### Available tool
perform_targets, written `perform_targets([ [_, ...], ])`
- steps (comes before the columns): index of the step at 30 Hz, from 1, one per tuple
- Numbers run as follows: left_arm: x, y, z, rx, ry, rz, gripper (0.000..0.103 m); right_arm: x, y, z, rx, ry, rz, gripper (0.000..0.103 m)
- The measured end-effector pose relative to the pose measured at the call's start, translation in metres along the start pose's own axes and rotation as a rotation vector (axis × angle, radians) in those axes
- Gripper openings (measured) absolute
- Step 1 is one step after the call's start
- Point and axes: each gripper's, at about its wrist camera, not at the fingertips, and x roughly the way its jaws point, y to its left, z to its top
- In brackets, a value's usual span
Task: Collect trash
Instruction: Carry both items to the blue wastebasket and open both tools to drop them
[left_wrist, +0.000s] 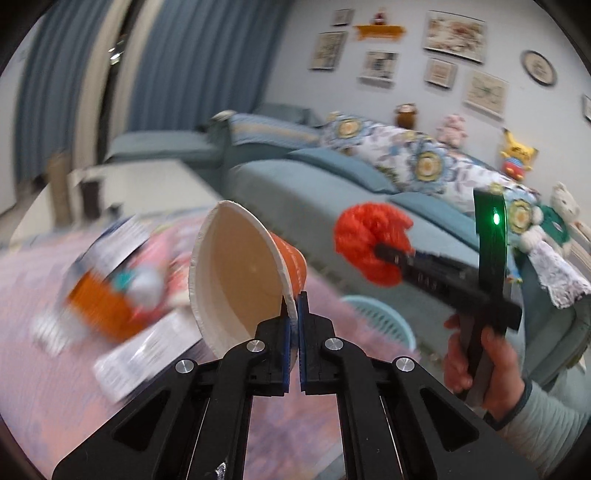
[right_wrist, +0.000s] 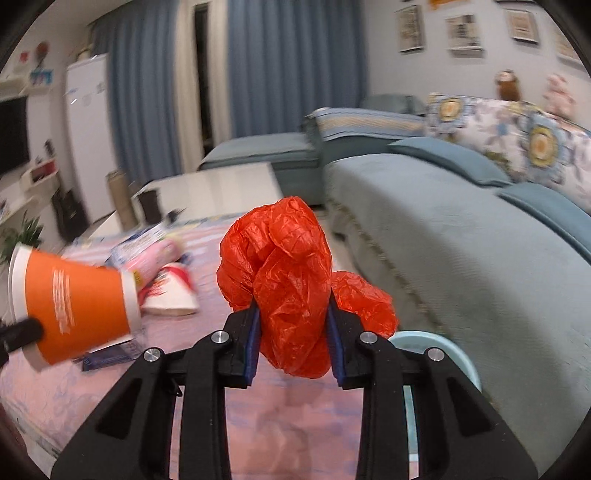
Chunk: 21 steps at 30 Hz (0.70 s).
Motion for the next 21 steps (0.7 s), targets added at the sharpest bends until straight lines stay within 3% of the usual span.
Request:
perform_targets([
  [5,0.051,-0.055,0.034,0.093,-0.009,-0.085,0.001,-0.004,-0.073,-0.008,0.102,0.018,-0.109,0.027],
  [9,0.105,-0.087,0.042,0.112,0.062,-0.165,0.001,0.012,-0.125,-0.03,0.202,0.1,-0.159,0.028],
  [15,0.19,-0.113,0.026,0.175,0.204,-0.183,0.001,0.058,-0.185,-0.081,0.374,0.292,-0.181,0.028],
  [21,0.249,-0.117,-0.002,0.2,0.35,-0.196,0.001,0.091,-0.199,-0.124,0.431,0.423,-0.203,0.028],
])
